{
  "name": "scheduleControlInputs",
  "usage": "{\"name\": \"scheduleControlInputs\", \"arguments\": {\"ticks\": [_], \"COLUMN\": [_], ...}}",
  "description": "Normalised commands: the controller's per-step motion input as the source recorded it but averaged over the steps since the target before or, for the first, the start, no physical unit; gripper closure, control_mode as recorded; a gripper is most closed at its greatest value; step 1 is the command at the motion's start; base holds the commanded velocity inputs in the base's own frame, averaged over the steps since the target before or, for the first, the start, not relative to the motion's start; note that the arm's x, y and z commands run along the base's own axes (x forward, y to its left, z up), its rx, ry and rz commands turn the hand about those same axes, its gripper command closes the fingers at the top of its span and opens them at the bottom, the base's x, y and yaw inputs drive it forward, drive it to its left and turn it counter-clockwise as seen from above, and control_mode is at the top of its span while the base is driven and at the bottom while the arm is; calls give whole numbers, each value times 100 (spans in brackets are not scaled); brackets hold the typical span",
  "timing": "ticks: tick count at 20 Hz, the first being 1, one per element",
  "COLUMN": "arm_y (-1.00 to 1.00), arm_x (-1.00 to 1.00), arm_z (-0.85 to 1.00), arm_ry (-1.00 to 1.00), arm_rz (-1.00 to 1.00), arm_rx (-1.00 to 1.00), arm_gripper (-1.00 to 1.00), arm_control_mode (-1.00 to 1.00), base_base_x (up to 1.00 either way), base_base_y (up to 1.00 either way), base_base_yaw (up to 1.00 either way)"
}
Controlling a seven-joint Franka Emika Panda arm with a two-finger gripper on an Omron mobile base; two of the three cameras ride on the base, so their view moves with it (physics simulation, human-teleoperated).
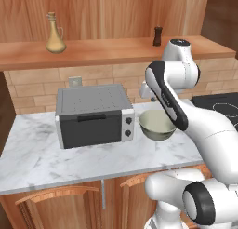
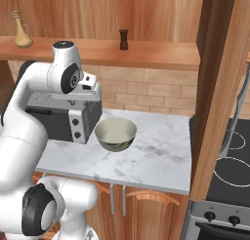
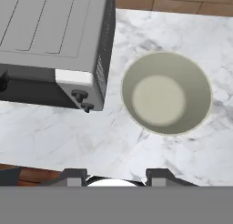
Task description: Retrieve the bottle and the shaker from the cabinet and place them next to the mixing bowl on the counter. Then add garlic from the fridge to the mixing bowl.
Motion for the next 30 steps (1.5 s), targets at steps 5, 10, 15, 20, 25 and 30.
{"name": "scheduleControlInputs", "arguments": {"ticks": [5,10,15,20,25,30], "arm_y": [14,55,58,66,71,54], "arm_x": [-11,-16,-17,-10,-2,0], "arm_z": [1,15,44,60,65,59], "arm_ry": [-14,-37,-21,-11,0,0], "arm_rz": [0,1,0,0,0,0], "arm_rx": [0,0,0,0,0,0], "arm_gripper": [-100,-100,-100,-100,-100,-100], "arm_control_mode": [-100,-100,-100,-100,-100,-100], "base_base_x": [0,0,0,0,0,0], "base_base_y": [0,0,0,0,0,0], "base_base_yaw": [0,0,0,0,0,0]}}
